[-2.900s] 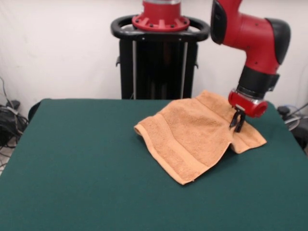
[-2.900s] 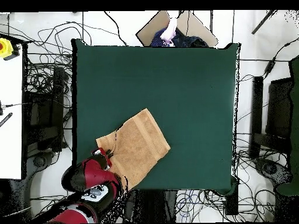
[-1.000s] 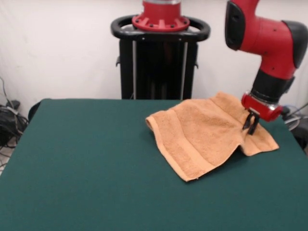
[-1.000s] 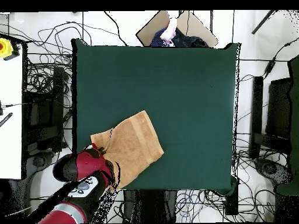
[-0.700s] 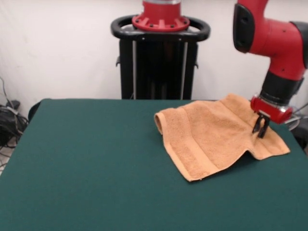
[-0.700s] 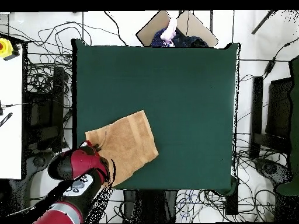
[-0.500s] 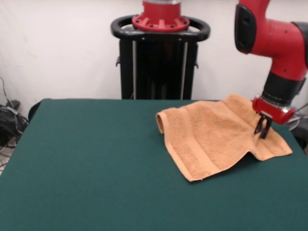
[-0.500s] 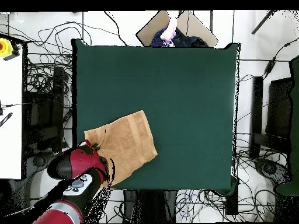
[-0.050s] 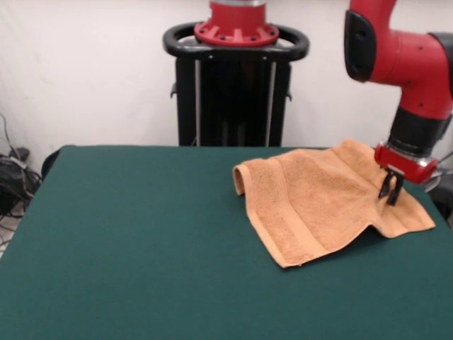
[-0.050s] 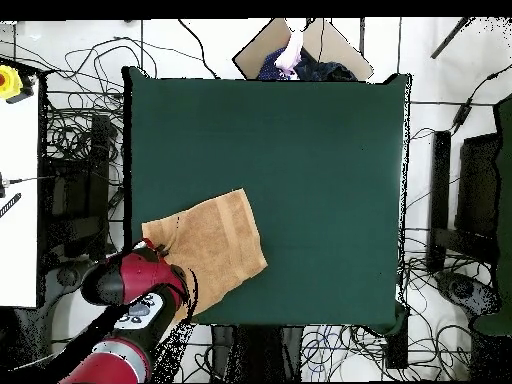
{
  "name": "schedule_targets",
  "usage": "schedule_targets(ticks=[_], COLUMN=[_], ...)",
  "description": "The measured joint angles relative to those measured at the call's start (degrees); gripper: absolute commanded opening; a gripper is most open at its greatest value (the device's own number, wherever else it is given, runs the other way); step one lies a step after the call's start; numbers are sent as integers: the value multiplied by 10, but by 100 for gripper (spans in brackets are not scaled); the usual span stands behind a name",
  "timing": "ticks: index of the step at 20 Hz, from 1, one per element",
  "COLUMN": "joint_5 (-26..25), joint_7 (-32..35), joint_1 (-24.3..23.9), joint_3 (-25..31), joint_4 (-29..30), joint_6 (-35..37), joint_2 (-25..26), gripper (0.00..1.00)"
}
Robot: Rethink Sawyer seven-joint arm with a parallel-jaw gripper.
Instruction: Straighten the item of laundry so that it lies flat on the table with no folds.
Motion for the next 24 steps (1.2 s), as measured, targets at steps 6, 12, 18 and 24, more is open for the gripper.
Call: schedule_targets(ticks=[6, 12, 18, 24], joint_5=[0, 0, 0, -5], joint_7=[0, 0, 0, 0], joint_1=[1, 6, 8, -3], joint_3=[5, 7, 11, 24], joint_4=[-8, -25, -42, -46], joint_6=[0, 0, 0, -1], joint_2=[0, 3, 7, 5], gripper=[0, 0, 0, 0])
